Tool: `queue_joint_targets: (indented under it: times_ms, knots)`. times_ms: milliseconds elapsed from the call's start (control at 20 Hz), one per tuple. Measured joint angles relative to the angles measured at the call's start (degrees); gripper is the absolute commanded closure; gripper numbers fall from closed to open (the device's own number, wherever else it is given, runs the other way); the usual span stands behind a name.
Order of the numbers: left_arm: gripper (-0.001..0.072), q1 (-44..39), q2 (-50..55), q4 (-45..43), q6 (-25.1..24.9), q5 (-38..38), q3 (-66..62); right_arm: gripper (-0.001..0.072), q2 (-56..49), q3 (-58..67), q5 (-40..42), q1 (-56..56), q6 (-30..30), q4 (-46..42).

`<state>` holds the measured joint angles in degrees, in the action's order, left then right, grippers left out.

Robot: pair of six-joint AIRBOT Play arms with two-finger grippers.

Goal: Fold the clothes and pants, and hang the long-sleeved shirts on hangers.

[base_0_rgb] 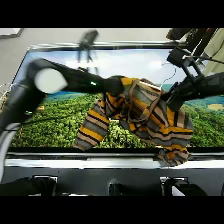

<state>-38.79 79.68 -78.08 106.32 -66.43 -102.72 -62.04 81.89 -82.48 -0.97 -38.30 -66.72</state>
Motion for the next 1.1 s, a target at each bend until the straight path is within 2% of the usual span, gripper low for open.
queue_joint_targets:
  times_ms: [300,500,750,1000,1050,1100]
  knots:
    - [0.0012,4.0,-2.4,0.2,-22.2,-11.9,0.5,0.0689,-0.8,0.0,-2.3,0.0,16.8,2.1]
    - [0.0013,4.5,-2.4,1.0,-34.5,-14.3,2.6,0.0688,-1.1,0.0,-3.8,0.0,22.6,4.0]
    - [0.0014,5.3,-1.8,6.5,-45.4,-12.8,6.1,0.0688,-1.2,0.0,-4.5,0.0,25.0,6.1]
    - [0.0025,5.5,0.4,8.4,-50.5,-11.1,8.0,0.0688,-1.2,0.0,-5.6,0.0,26.5,8.1]
    - [0.0188,5.5,0.9,8.5,-51.0,-10.3,8.1,0.0688,-1.2,0.0,-5.7,0.0,26.7,8.5]
    - [0.0452,5.5,1.3,8.7,-51.4,-9.7,8.2,0.0688,-1.2,0.0,-6.1,0.0,26.7,8.7]
